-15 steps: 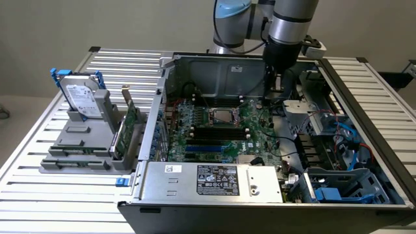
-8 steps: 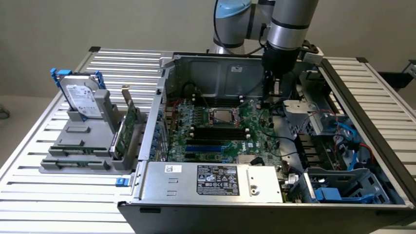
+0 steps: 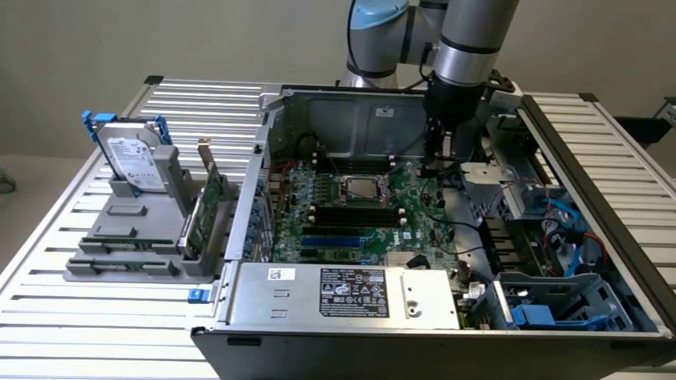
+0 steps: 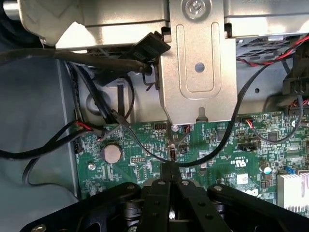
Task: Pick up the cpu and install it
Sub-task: 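Place the cpu into insertion slot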
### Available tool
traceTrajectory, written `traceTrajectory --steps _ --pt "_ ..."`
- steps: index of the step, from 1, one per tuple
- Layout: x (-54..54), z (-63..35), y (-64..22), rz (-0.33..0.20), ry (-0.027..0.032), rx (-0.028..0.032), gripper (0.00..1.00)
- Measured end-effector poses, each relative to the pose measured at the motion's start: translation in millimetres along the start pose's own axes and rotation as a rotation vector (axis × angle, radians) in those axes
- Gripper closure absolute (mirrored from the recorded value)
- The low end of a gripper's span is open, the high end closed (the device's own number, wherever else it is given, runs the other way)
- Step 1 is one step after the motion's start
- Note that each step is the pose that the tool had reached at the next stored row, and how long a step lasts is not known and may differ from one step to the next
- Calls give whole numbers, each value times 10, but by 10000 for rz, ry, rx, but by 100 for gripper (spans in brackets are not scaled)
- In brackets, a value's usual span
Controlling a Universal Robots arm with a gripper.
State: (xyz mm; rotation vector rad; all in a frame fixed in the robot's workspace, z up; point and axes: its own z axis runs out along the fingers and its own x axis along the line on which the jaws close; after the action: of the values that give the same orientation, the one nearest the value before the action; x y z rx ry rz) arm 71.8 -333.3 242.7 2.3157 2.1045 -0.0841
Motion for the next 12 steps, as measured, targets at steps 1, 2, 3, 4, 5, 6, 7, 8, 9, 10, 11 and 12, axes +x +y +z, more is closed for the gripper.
traceTrajectory --steps 1,2,3,4,5,6,7,8,9,10,11,12 --pt "0 0 0 -9 9 174 89" --pt "0 0 0 -17 4 353 89" --pt "0 0 0 -25 -2 538 89" --pt "0 0 0 -34 -9 719 89" --pt "0 0 0 -42 -17 903 89" --pt "0 0 -1 -50 -26 1078 89" --pt "0 0 -3 -58 -35 1263 89" --pt "0 1 -8 -66 -43 1439 89" --pt "-1 1 -14 -74 -54 1626 89" --pt "-2 1 -20 -82 -66 1800 89" --pt "-3 0 -28 -89 -80 1976 89" --pt "-4 0 -37 -96 -95 2148 89"
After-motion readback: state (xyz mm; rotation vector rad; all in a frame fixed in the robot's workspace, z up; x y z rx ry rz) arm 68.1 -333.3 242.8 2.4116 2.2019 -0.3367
